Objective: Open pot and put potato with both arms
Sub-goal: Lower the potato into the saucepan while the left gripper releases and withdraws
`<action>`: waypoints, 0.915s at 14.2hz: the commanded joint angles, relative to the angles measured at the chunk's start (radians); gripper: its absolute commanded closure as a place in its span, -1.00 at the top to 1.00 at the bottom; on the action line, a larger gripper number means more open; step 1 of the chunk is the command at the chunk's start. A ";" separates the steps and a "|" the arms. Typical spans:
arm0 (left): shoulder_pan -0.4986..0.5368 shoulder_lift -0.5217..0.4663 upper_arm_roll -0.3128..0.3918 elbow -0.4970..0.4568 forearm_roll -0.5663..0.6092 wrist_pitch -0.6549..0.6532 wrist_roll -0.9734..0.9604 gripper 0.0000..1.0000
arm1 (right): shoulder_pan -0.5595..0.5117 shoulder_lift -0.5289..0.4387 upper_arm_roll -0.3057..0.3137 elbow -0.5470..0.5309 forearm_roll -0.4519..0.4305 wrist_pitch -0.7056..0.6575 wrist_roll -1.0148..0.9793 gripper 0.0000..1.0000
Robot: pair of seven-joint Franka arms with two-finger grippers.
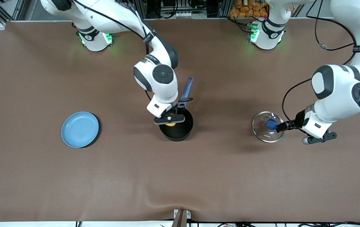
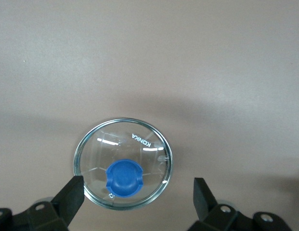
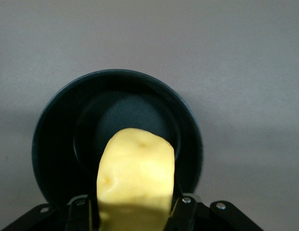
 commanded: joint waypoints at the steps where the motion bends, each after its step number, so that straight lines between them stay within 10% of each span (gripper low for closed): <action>1: 0.007 -0.015 0.000 0.017 -0.011 -0.034 0.019 1.00 | 0.030 0.067 -0.012 0.045 -0.032 0.052 0.058 -1.00; 10: 0.004 -0.108 -0.006 0.179 0.066 -0.263 0.004 1.00 | 0.047 0.143 -0.016 0.047 -0.066 0.129 0.068 -1.00; 13: 0.000 -0.108 -0.011 0.297 0.072 -0.421 -0.029 1.00 | 0.045 0.143 -0.016 0.047 -0.066 0.129 0.068 -0.03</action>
